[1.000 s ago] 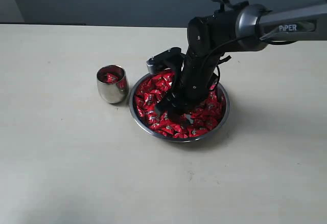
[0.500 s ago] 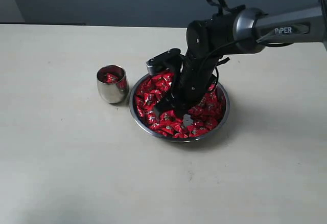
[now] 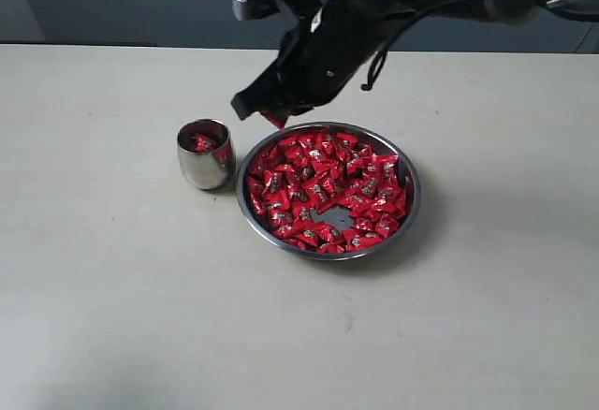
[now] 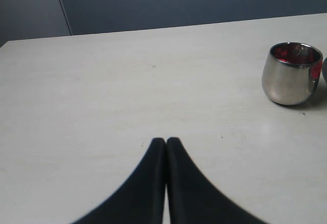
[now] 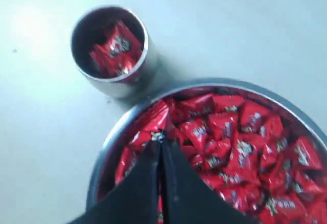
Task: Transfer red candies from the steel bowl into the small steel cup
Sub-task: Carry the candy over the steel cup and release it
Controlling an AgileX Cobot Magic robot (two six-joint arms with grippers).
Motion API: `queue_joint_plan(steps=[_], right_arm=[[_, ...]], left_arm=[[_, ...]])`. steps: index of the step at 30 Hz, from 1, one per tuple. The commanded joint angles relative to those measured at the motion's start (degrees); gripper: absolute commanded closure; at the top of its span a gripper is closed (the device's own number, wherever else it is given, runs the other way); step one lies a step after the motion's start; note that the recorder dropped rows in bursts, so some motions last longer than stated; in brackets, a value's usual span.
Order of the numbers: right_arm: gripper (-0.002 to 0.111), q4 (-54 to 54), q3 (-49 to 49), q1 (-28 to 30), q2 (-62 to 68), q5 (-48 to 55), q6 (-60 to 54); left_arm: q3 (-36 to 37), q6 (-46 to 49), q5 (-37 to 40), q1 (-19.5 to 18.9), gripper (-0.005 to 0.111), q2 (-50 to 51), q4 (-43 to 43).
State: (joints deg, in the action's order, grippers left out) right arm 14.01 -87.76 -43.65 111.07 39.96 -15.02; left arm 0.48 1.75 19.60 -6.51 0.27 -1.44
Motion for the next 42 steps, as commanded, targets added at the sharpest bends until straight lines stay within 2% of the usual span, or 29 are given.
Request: queue_joint_plan(steps=[1, 11, 23, 26, 29, 31, 34, 40, 42], right_arm=[[0.108, 0.51, -10.06, -2.84, 5.53, 2.82, -0.90], [0.108, 0.70, -24.58, -4.35, 18.60, 7.12, -0.90], [0.108, 0.49, -26.16, -4.49, 21.81, 6.78, -0.90], [0.096, 0.49, -26.50, -4.49, 21.81, 7.10, -0.90], [0.070, 0.39, -27.70, -4.49, 21.81, 8.43, -0.90], [0.063, -0.16, -29.16, -4.49, 21.81, 9.62, -0.90], [0.067, -1.57, -31.99, -4.39, 21.49, 12.07, 0.04], [0.089, -5.54, -34.75, -4.39, 18.46, 17.86, 3.29], [0.092, -8.93, -34.75, -4.39, 16.96, 20.04, 5.99]], left_arm=[[-0.48, -0.06, -0.37, 0.31, 0.106, -0.27, -0.11], [-0.48, -0.06, -0.37, 0.31, 0.106, -0.27, -0.11], [-0.48, -0.06, -0.37, 0.31, 0.106, -0.27, -0.11], [-0.48, -0.06, -0.37, 0.31, 0.106, -0.27, -0.11], [-0.48, -0.06, -0.37, 0.31, 0.106, -0.27, -0.11], [-0.48, -0.06, -0.37, 0.31, 0.106, -0.27, -0.11], [-0.48, -0.06, -0.37, 0.31, 0.106, -0.27, -0.11], [-0.48, -0.06, -0.37, 0.31, 0.106, -0.27, -0.11], [-0.48, -0.06, -0.37, 0.31, 0.106, -0.27, -0.11]])
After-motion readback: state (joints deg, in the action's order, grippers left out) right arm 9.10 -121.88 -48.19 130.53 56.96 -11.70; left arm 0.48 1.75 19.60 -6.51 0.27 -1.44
